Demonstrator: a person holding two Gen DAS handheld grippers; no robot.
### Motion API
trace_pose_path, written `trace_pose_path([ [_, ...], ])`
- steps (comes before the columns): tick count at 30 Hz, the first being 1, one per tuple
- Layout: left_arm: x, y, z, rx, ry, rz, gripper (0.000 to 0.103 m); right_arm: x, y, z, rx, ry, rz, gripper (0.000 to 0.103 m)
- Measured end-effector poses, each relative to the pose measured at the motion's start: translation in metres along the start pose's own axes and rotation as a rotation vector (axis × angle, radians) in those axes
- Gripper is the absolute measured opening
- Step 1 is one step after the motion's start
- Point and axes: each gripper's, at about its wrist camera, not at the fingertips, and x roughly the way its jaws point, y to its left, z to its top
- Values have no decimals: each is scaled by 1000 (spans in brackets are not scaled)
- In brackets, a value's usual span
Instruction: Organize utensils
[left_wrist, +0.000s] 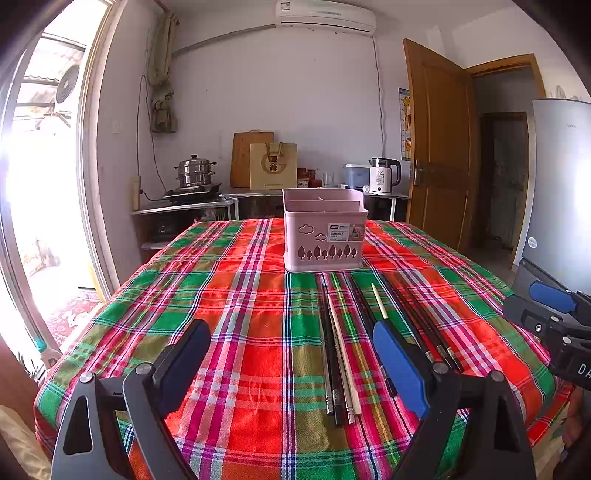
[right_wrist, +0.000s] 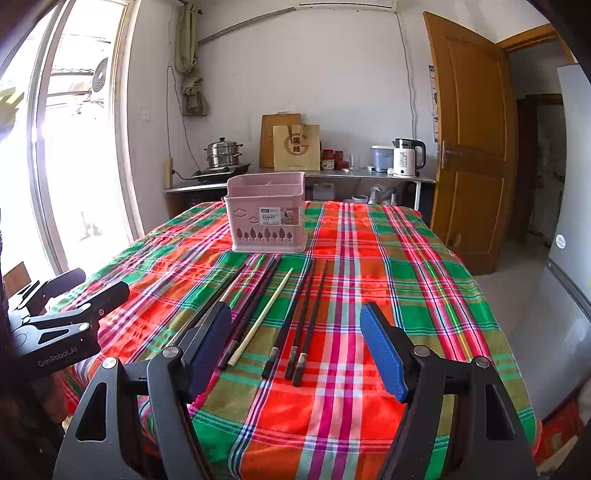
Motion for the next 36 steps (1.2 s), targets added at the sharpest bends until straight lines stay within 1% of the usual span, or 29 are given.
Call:
trace_pose_path([
  [14, 0, 0, -1, 0, 0, 1, 90, 0, 0, 1, 2, 4, 1, 72],
  [19, 7, -1, -1, 2, 13, 1, 90, 6, 0, 2, 3, 14, 0, 72],
  [23, 20, 1, -2, 4, 51, -7, 90, 15, -2, 2, 7, 29, 2, 72],
  [28, 46, 8, 2, 3, 104, -34, 90, 31, -4, 3, 7, 57, -5, 72],
  [32, 70, 14, 7, 4, 150, -54, 90, 49, -11, 8, 34, 86, 23, 72],
  [34, 86, 17, 12, -2, 179, -74, 90, 60, -11, 12, 25, 108, 18, 72],
  [36, 100, 18, 14, 4, 205, -74, 90, 70, -11, 15, 9, 125, -1, 72],
])
